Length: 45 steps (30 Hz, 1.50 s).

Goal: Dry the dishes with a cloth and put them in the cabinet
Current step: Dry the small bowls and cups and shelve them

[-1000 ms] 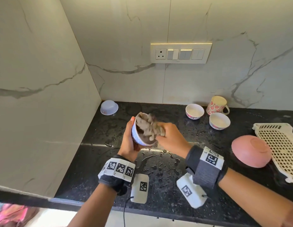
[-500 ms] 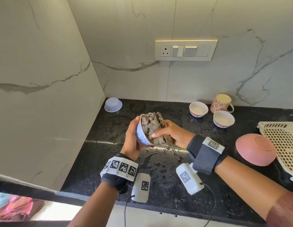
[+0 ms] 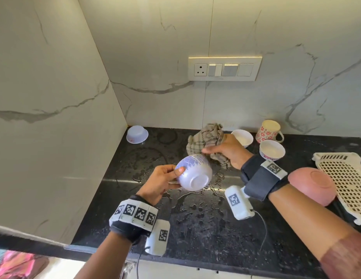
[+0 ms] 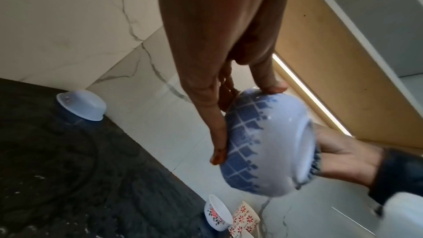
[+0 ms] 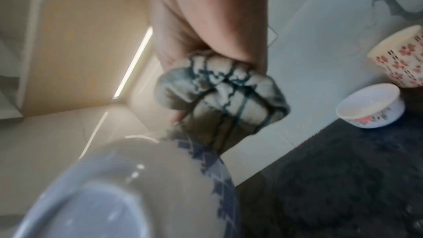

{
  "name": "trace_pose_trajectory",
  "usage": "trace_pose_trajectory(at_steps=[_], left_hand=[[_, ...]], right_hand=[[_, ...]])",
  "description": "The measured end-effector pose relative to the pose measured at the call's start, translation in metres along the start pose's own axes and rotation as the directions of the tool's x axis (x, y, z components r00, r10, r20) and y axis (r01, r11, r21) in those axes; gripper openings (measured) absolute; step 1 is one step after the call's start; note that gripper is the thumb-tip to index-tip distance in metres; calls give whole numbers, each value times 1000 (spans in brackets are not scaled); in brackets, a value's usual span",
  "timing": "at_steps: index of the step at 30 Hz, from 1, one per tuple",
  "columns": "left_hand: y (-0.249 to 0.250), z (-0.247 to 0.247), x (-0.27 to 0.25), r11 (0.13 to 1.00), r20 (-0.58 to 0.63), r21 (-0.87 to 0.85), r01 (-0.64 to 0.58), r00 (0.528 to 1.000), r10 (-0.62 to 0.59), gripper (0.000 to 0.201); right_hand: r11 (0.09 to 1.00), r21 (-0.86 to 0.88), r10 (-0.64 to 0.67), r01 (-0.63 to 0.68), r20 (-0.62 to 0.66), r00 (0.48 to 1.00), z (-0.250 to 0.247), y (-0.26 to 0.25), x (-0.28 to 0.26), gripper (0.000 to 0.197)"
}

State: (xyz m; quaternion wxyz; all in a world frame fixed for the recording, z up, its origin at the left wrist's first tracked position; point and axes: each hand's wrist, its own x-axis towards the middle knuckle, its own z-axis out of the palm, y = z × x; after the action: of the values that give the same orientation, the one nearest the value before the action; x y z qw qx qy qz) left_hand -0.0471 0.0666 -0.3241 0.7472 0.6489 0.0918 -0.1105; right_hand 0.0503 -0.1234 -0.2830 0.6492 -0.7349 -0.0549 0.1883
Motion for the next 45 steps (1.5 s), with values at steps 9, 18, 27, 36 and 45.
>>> trace_pose_trajectory(at_steps=[9,18,27,36,45], left_hand=[[-5,28,-1,989,18,109,-103,995,101,30],[-6,33,-5,976,93,63,-209,975,202,25],[-9,29,-1,960,236,158,-231,953,191,43],[7,25,15,927,17,-374,-30,999,39,42],[-5,33,6,900,71,-421,-117,984,161,52]], right_hand=[[889,-278,-351,363,95,932,45,39,-42,42],[937,-197,-316,289,-124,941,48,24,-8,17],[806,455,382,-379,90,920,35,21,19,37],[962,-118,-257,246,-91,962,53,24,15,29],[770,455,450,-447,109,886,33,30,23,40]])
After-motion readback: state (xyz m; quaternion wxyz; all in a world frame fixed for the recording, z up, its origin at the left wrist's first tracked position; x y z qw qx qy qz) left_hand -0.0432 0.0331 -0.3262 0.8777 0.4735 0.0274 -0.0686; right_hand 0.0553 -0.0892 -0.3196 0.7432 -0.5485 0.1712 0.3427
